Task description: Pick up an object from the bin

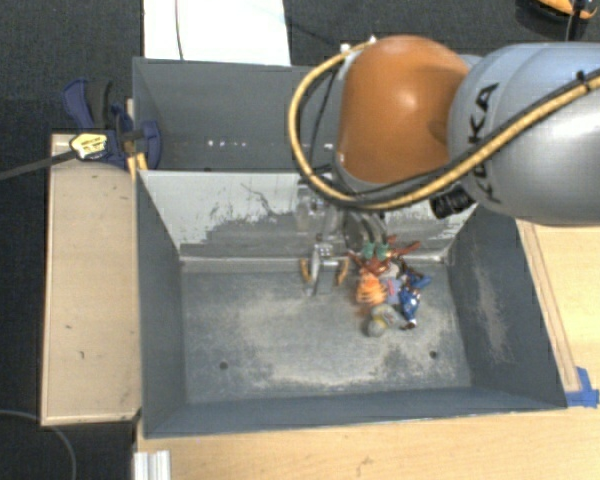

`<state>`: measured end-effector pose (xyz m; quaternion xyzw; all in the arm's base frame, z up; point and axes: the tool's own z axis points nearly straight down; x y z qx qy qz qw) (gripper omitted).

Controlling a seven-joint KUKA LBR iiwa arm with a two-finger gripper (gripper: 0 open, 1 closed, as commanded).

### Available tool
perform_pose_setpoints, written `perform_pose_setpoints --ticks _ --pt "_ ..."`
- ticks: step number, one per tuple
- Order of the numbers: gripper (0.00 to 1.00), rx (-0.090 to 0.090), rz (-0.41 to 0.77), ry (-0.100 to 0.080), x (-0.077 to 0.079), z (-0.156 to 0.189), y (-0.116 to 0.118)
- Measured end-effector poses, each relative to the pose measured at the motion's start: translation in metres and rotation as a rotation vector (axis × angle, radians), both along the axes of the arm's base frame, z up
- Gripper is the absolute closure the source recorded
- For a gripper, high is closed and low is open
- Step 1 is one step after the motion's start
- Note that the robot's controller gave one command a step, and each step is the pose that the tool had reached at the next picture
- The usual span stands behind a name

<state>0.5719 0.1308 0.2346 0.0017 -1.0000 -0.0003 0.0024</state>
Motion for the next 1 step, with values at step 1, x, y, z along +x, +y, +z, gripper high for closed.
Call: perform_pose_setpoints --ticks 1 --pt "0.00 0.001 -0.003 -0.008 0.0014 0.0048 -0.0008"
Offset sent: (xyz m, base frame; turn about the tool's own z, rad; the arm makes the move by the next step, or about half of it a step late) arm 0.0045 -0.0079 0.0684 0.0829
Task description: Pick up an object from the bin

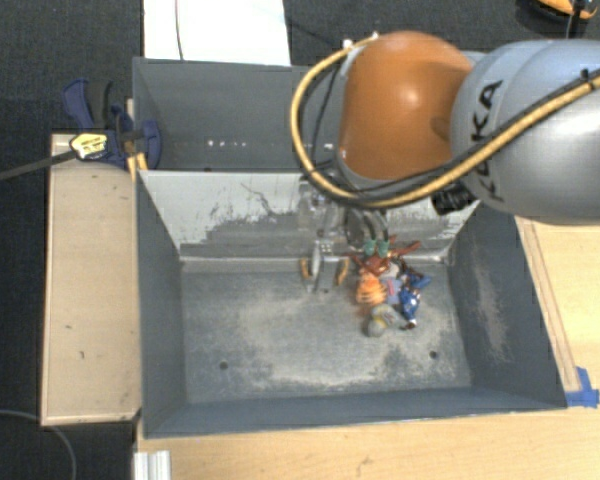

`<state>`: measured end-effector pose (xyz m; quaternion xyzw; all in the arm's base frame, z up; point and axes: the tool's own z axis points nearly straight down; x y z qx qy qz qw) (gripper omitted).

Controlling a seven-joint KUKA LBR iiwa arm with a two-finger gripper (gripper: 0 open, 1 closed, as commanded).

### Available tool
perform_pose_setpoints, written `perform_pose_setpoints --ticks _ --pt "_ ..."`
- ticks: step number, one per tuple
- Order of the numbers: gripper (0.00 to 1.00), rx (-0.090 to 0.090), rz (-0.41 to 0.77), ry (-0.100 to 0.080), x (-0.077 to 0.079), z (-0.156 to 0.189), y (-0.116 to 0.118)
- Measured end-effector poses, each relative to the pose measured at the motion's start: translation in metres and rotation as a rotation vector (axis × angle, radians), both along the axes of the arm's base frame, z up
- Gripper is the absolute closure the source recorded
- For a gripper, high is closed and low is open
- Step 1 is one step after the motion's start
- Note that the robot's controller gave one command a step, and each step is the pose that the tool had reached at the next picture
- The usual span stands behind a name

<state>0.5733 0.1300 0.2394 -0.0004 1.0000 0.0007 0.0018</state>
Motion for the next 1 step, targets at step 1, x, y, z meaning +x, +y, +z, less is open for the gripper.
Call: perform_pose_setpoints --ticks 1 --pt "0.00 -0.001 -0.050 0.007 0.0018 0.0396 -0.0046"
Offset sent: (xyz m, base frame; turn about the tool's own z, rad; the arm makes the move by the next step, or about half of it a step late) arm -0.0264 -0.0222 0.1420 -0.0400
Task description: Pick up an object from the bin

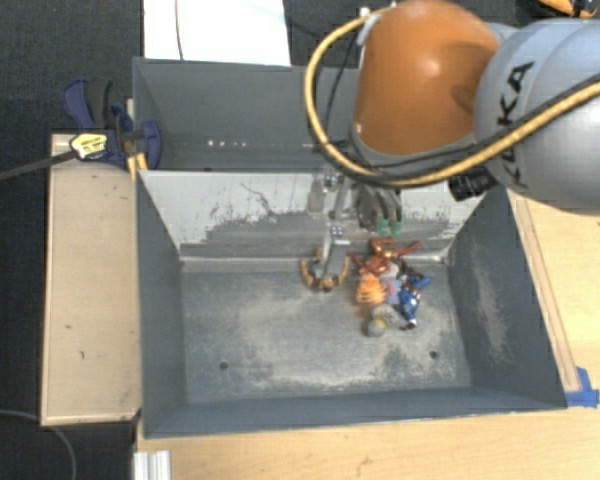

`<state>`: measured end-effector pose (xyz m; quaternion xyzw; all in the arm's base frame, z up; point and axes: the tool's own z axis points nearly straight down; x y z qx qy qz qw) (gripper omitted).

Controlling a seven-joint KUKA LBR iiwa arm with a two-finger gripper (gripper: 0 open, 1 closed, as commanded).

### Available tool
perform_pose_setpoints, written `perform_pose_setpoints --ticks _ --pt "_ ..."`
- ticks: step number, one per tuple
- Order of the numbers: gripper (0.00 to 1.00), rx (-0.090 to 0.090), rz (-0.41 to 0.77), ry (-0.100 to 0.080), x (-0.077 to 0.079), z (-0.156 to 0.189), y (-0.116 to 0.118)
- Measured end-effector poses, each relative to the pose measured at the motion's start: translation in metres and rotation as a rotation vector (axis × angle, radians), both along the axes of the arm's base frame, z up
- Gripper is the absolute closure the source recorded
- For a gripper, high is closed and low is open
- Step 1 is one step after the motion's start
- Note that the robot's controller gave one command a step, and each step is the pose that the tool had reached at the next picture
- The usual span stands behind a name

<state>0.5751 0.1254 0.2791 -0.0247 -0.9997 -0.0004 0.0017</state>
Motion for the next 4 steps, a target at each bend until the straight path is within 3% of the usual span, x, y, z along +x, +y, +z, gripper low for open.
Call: perform_pose_setpoints --ticks 1,2,3,4 --pt "0.00 0.000 0.036 -0.004 -0.014 0.059 -0.009" --pt "0.00 0.002 0.239 -0.017 -0.031 0.065 -0.042" --pt "0.00 0.000 0.415 -0.008 -0.051 0.035 -0.070" --pt "0.00 0.003 0.245 -0.009 -0.077 0.059 -0.082"
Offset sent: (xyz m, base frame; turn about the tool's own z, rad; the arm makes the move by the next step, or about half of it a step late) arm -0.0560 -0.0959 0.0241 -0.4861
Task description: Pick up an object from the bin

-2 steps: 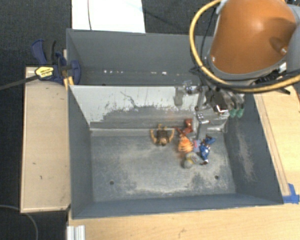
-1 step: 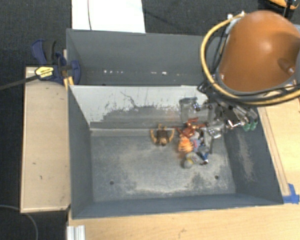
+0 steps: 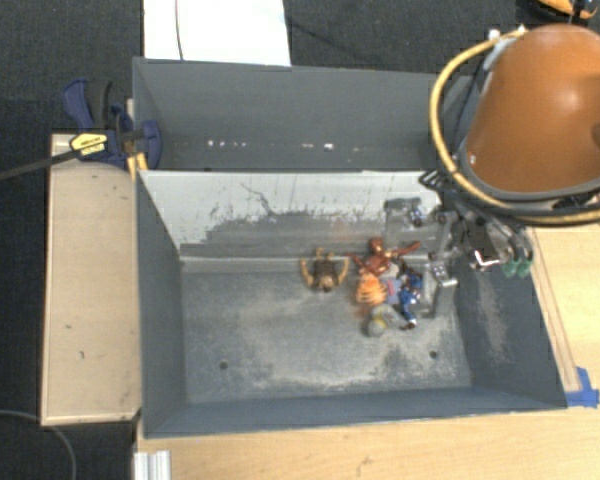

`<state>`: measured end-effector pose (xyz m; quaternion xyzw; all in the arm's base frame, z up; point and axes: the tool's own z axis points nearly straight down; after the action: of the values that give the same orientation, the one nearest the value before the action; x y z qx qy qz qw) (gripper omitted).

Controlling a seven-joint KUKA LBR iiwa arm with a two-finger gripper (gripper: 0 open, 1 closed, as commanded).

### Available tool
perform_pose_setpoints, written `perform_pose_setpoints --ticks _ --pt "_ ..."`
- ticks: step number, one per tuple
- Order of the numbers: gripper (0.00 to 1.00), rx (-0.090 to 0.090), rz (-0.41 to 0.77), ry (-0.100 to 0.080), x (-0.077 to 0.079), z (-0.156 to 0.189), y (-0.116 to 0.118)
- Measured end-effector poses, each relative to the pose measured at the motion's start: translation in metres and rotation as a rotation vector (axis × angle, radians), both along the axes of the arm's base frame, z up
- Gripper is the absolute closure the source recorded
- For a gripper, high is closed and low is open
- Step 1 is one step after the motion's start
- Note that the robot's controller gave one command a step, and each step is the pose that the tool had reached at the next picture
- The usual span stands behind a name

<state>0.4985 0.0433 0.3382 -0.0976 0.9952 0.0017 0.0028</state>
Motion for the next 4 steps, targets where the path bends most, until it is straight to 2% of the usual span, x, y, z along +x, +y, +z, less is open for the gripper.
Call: perform_pose_setpoints --ticks 1,2,3,4 --pt "0.00 -0.001 0.002 -0.020 0.024 -0.013 -0.019" --pt "0.00 0.000 -0.026 -0.006 0.048 -0.059 -0.019" --pt "0.00 0.001 -0.083 -0.020 0.055 -0.077 -0.007" --pt "0.00 0.003 -0.129 -0.015 0.045 -0.066 -0.030"
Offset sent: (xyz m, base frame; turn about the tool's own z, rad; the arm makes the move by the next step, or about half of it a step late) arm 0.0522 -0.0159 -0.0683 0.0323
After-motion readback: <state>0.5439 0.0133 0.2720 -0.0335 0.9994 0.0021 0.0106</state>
